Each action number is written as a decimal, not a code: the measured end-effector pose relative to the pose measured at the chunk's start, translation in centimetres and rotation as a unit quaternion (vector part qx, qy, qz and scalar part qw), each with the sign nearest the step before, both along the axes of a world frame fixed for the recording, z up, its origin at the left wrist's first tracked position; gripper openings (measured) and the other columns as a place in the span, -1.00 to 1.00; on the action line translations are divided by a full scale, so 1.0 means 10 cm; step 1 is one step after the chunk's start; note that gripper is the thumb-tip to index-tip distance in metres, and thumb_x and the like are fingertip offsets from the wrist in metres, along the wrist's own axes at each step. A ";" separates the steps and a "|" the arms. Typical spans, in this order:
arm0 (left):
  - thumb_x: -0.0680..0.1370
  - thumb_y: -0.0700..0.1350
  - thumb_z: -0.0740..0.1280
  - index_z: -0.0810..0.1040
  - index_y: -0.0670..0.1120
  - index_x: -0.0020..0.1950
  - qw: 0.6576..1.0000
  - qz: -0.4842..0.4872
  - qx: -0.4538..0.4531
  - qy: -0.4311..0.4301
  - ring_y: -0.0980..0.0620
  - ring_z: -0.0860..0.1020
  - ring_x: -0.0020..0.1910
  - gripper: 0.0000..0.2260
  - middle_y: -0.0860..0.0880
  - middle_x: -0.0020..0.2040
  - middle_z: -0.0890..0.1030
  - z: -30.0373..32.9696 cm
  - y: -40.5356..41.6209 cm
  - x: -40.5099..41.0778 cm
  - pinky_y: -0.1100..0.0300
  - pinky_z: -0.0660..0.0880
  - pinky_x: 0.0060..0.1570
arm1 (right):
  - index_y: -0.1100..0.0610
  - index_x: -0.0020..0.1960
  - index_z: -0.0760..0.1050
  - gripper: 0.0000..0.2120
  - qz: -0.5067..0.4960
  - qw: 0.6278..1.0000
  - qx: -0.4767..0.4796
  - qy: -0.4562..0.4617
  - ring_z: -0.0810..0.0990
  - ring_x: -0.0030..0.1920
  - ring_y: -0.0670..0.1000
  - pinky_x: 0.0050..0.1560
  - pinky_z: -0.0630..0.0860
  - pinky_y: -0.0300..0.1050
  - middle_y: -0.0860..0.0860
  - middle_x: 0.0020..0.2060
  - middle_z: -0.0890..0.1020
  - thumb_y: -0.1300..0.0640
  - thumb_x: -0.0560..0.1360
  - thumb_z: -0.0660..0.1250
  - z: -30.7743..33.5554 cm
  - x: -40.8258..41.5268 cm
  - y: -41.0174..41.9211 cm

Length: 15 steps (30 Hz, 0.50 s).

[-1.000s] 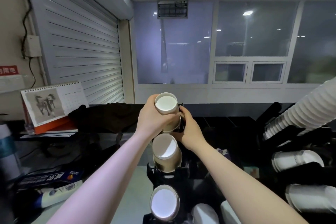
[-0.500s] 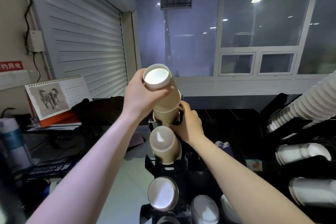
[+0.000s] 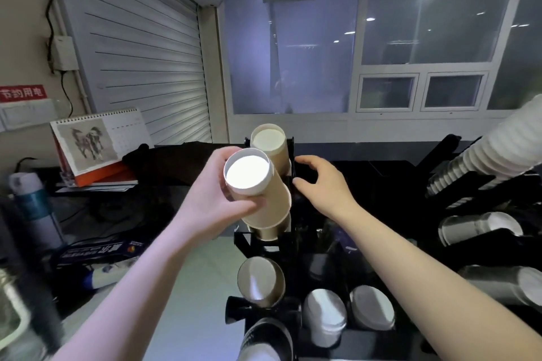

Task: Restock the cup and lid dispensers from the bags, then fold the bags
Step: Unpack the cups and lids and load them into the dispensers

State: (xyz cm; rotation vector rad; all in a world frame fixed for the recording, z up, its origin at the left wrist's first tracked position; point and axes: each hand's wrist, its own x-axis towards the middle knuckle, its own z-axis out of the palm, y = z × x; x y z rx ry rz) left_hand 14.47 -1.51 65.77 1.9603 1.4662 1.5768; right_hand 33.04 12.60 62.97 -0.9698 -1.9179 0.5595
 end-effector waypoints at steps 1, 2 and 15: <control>0.20 -0.03 0.51 0.38 0.24 0.16 0.999 0.015 -0.014 0.029 0.26 0.51 0.08 -0.40 0.31 0.05 0.51 -0.08 0.05 0.01 0.29 0.52 -0.08 | 0.00 0.31 0.47 -0.59 0.000 1.000 0.000 -0.003 0.43 0.23 -0.11 0.08 0.28 -0.44 -0.06 0.26 0.51 0.14 0.47 0.38 0.00 0.02 -0.02; 0.22 -0.06 0.51 0.36 0.24 0.17 0.998 0.028 -0.027 0.056 0.28 0.51 0.06 -0.39 0.34 0.05 0.50 -0.16 0.09 0.01 0.26 0.51 -0.08 | 0.00 0.30 0.47 -0.60 -0.002 1.000 0.001 -0.005 0.43 0.23 -0.12 0.10 0.27 -0.42 -0.07 0.25 0.51 0.14 0.48 0.37 0.01 0.05 -0.03; 0.23 0.13 0.46 0.35 0.35 0.24 0.994 0.064 -0.063 0.063 0.20 0.50 0.16 -0.38 0.36 0.16 0.47 -0.50 0.22 0.05 0.01 0.51 0.15 | -0.05 0.26 0.50 -0.64 0.001 0.998 -0.018 -0.060 0.46 0.22 -0.14 0.17 0.30 -0.30 -0.15 0.20 0.56 0.10 0.47 0.37 -0.13 0.11 -0.19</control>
